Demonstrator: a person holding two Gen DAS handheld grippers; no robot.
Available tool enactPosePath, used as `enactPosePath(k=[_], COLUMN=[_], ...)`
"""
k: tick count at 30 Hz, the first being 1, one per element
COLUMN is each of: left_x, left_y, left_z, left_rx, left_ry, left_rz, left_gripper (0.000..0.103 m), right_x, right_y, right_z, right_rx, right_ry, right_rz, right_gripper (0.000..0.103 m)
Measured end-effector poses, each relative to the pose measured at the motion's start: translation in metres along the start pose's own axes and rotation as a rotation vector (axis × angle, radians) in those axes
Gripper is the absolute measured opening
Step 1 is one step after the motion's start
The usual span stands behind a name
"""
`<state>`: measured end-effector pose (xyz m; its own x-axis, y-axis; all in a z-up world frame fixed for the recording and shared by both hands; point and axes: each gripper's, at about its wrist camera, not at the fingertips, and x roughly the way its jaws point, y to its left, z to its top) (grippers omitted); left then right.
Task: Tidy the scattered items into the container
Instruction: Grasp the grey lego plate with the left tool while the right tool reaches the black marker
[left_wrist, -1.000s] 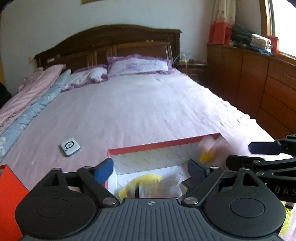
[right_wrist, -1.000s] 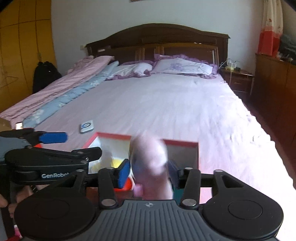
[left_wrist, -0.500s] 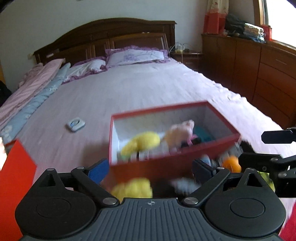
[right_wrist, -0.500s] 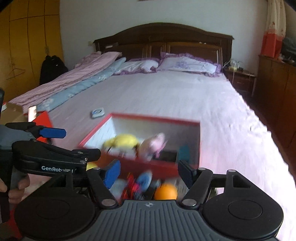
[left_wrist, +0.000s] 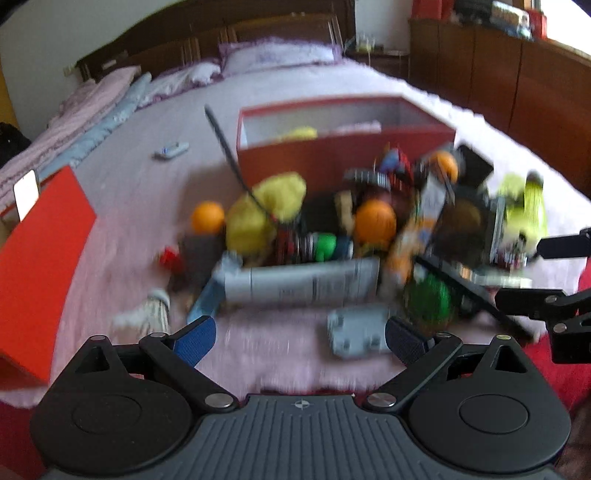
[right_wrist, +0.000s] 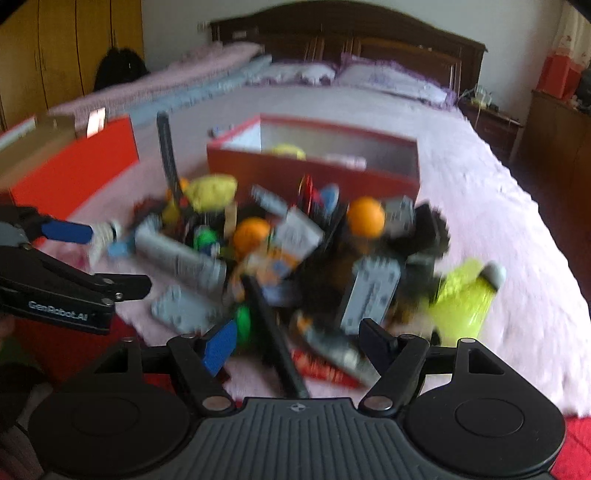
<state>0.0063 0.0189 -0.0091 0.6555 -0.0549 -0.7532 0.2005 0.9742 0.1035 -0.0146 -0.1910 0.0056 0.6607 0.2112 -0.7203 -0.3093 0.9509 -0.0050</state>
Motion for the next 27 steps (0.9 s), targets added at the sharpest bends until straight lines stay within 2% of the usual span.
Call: enactPosePath(k=[5,8,11,13,21,24,27], left_x=[0.002,-0.001,-0.002,-0.003,-0.005,-0.005,-0.006], left_y=[0.001,0.004,0.007,0.007,0.004,0.004,0.003], left_z=[-0.013,-0.014,-0.014,-0.015,-0.014,-0.014,-0.015], left_rx=[-0.01,-0.03,-0.046,-0.048,-0.043,-0.037,-0.032], left_ry=[0.04,0.04,0.04,0.041,0.036,0.035,0.033], left_rz=[-0.002,0.004,0.009,0.011,0.014,0.018,0.02], left_gripper=[0.099,0.099,0.099,0.099,0.099,0.099,0.099], right_x=[0.006,0.011,0.019,0.026,0.051,0.056,0.048], right_y=[0.015,0.012,0.009,0.006,0.012,0.015,0.018], right_z=[-0.015,-0.012,-0.01,-0.006,-0.003,-0.008,-0.011], right_rx=[-0.033,-0.027,-0.026,-0.013,-0.068,-0.115,-0.178], right_ry=[0.022,0.01,0.01,0.023,0.06,0.076,0.065], right_rz=[-0.002,0.004,0.007,0.013,0.036,0.04,0.058], right_gripper=[0.075,0.074,0.06,0.035,0.035,0.022,0.018])
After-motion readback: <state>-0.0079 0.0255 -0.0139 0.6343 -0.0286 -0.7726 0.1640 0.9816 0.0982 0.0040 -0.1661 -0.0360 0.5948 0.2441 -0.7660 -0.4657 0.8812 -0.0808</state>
